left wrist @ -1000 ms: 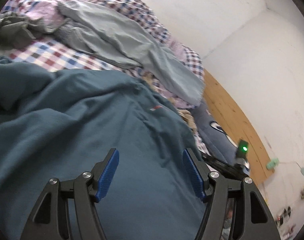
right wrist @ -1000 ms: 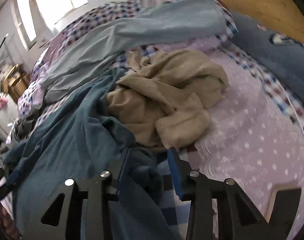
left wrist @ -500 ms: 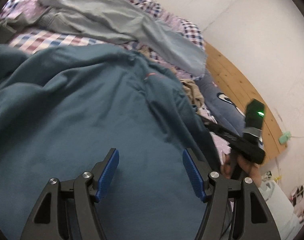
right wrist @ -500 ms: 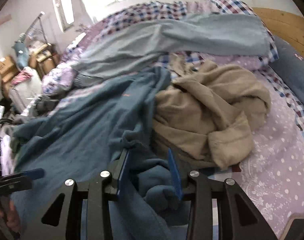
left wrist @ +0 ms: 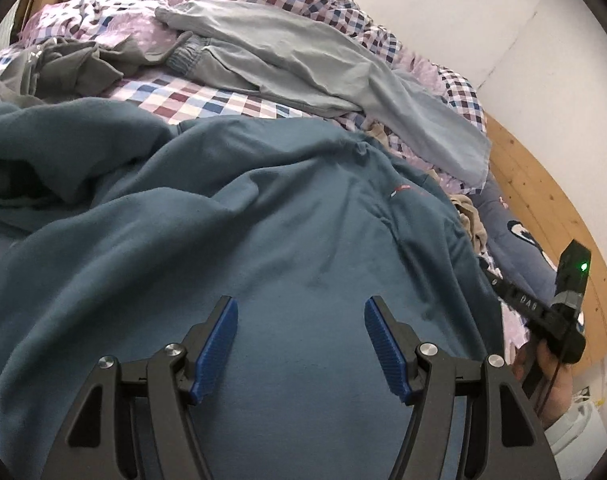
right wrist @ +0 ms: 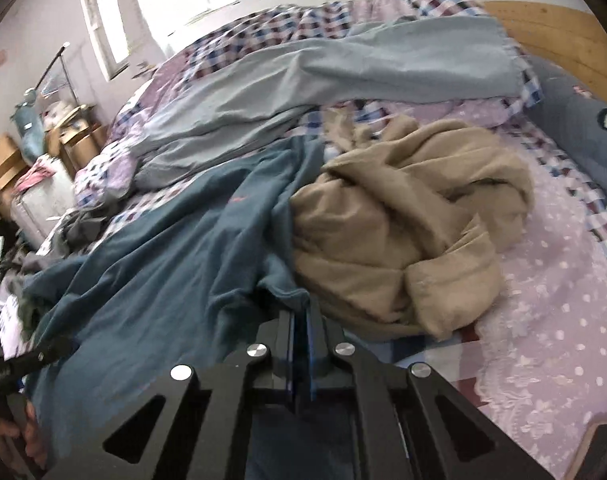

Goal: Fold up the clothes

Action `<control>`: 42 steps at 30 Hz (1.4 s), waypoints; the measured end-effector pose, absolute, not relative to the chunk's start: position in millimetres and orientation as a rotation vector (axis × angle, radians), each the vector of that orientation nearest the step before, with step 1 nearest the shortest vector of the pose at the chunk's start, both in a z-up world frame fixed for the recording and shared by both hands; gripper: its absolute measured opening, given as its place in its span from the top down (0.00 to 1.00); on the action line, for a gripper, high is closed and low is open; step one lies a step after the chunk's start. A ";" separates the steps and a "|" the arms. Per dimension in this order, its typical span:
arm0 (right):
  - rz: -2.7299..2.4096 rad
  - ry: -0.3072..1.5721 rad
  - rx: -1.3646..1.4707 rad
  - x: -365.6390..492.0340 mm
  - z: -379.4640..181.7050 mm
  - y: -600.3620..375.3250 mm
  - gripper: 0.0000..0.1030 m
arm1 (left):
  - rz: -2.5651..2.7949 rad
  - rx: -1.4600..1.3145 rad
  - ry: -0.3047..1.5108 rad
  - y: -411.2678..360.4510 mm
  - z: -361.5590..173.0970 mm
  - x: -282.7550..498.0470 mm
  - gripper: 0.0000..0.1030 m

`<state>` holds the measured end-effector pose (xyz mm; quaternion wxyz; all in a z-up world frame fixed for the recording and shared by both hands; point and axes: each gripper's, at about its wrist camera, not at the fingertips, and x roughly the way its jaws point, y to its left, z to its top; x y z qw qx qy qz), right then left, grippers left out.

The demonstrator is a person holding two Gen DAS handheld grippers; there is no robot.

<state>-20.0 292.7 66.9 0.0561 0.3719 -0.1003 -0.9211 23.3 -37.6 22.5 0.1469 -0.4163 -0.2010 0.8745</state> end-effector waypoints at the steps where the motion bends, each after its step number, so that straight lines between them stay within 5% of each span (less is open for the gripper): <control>1: -2.818 -0.307 1.111 -19.2 70.0 294.8 0.97 | 2.521 -1.200 -0.561 -36.7 22.4 23.6 0.32; 13: -3.466 -0.434 0.699 43.2 131.9 375.2 0.97 | 2.518 -1.205 -0.571 -35.5 22.8 19.8 0.32; 27: -2.389 0.197 1.101 36.5 66.7 208.2 0.93 | 2.376 -1.138 -0.736 -36.0 24.4 19.0 0.32; 31: -2.313 0.268 1.135 46.0 54.4 194.9 0.83 | 2.294 -1.082 -0.756 -25.8 30.5 20.7 0.32; 35: -2.346 0.092 1.027 55.5 78.3 222.8 0.48 | 2.211 -1.075 -0.733 -9.9 32.1 21.5 0.32; 42: -2.404 -0.145 0.876 78.2 112.9 266.5 0.39 | 2.081 -1.030 -0.720 22.1 35.5 25.8 0.32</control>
